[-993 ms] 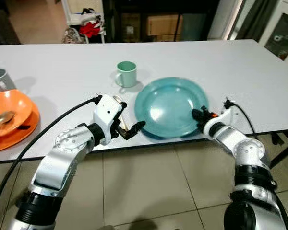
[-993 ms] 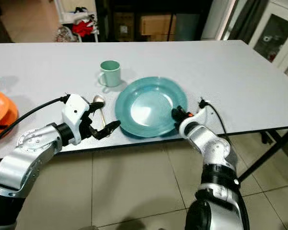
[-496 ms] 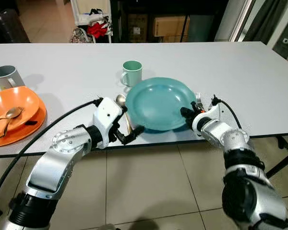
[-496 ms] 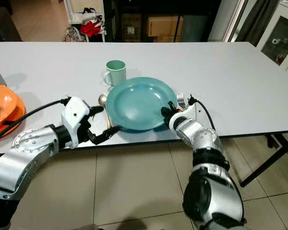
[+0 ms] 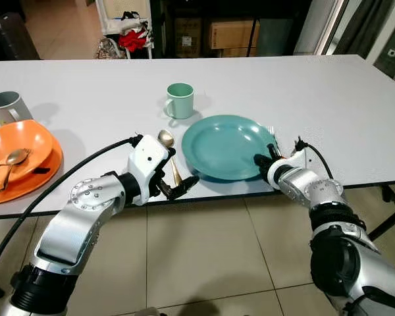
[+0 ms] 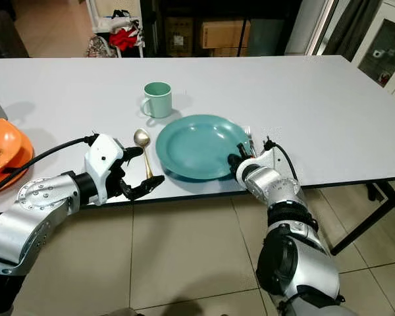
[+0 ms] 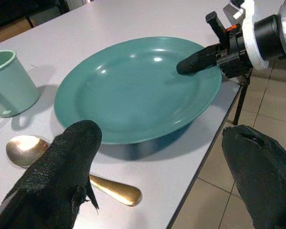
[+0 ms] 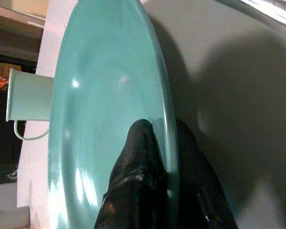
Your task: Setting the table
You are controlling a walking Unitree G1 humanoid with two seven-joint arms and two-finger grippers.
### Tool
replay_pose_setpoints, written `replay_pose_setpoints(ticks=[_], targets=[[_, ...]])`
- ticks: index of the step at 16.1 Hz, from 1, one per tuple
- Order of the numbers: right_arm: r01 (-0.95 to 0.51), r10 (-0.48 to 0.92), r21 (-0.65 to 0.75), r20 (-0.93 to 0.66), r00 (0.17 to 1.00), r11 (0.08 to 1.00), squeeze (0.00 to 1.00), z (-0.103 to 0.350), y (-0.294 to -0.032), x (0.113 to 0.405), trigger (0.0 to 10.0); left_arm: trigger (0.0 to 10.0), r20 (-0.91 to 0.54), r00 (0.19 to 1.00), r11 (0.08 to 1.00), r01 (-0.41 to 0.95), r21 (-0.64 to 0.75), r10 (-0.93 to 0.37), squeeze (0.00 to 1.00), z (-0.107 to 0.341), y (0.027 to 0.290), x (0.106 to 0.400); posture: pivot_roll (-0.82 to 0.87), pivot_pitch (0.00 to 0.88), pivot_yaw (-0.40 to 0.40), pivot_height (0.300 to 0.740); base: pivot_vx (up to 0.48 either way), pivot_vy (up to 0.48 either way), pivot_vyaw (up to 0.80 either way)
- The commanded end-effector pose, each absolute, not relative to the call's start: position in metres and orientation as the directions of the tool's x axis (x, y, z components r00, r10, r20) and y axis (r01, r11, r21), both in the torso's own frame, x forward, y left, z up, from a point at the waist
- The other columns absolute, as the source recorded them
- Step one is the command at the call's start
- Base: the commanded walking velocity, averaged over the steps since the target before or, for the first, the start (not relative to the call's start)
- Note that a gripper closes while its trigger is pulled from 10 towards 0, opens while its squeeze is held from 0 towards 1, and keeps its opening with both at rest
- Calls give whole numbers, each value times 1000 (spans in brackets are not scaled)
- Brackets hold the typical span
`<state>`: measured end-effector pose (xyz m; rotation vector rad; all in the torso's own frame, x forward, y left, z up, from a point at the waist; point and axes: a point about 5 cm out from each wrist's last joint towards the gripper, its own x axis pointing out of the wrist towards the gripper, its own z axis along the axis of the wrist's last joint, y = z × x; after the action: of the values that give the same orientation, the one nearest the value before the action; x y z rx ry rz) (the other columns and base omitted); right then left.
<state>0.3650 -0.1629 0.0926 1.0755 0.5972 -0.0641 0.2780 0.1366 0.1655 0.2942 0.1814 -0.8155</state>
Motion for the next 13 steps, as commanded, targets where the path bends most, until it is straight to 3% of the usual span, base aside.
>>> replay_pose_setpoints(ticks=[1, 2, 3, 4, 13], targets=[[323, 225, 815, -471, 853, 482, 184, 100, -165, 370, 10000, 10000, -274, 659, 631, 752, 193, -701, 0, 168, 134, 277, 78, 0, 13, 740, 0, 0, 0], [322, 230, 816, -471, 851, 480, 184, 100, -164, 370, 10000, 10000, -275, 658, 630, 752, 194, -701, 0, 168, 134, 277, 78, 0, 12, 740, 0, 0, 0], [323, 237, 816, -475, 847, 480, 835, 99, -163, 370, 10000, 10000, -276, 657, 629, 753, 194, -701, 0, 168, 134, 278, 79, 0, 12, 740, 0, 0, 0], [325, 239, 813, -479, 845, 483, 1000, 98, -162, 370, 10000, 10000, -276, 658, 629, 752, 196, -701, 0, 168, 134, 279, 80, 0, 11, 740, 0, 0, 0], [344, 241, 801, -504, 829, 490, 1000, 91, -178, 355, 10000, 10000, -267, 661, 633, 750, 193, -701, 0, 166, 131, 278, 66, 0, 6, 740, 0, 0, 0]])
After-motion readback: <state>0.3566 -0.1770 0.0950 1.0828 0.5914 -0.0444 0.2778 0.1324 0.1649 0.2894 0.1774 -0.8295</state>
